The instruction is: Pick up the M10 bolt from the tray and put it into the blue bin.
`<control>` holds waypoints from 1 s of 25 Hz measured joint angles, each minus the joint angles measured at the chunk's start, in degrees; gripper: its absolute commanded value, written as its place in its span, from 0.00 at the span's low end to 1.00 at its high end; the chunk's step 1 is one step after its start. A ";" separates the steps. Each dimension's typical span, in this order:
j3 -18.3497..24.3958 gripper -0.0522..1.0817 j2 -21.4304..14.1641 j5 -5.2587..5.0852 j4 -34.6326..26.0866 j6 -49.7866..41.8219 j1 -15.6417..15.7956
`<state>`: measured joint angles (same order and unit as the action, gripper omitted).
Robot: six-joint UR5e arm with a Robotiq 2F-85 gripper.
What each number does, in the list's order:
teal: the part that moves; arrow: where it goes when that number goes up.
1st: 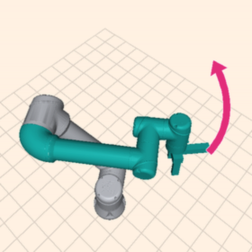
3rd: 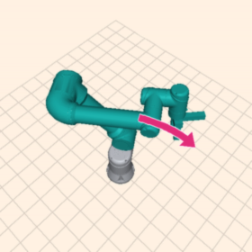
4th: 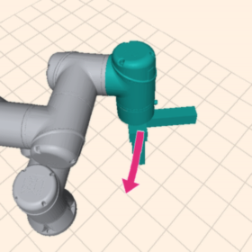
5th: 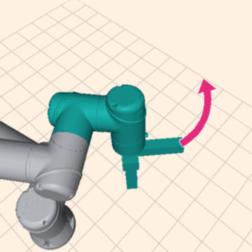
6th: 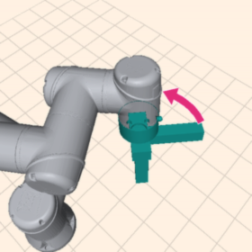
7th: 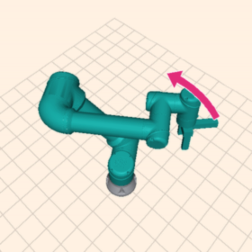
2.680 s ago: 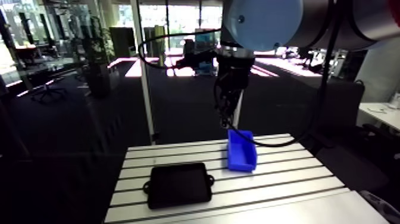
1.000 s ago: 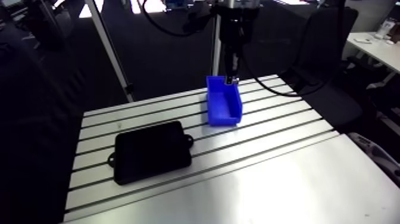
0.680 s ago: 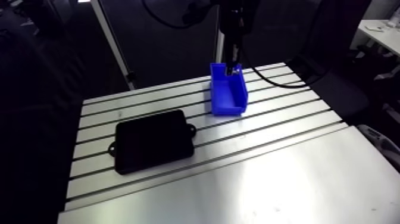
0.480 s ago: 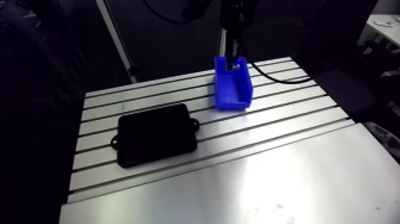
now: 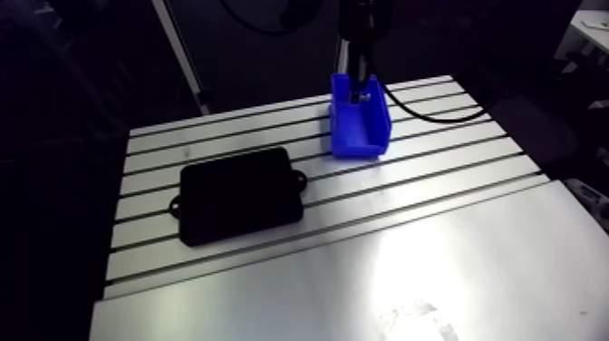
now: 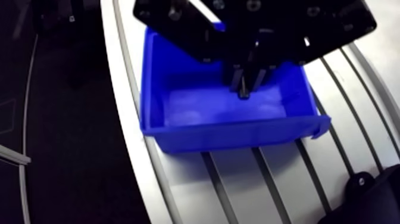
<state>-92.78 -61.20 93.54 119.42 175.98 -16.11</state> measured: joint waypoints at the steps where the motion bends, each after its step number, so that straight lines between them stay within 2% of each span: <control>1: -0.01 0.95 0.10 0.21 0.00 -0.01 0.00; 5: -0.17 0.95 0.44 0.64 0.01 -0.05 0.02; 25: -0.99 0.93 3.78 0.89 2.35 -1.42 0.18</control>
<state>-93.77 -57.42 94.43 121.76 174.57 -15.93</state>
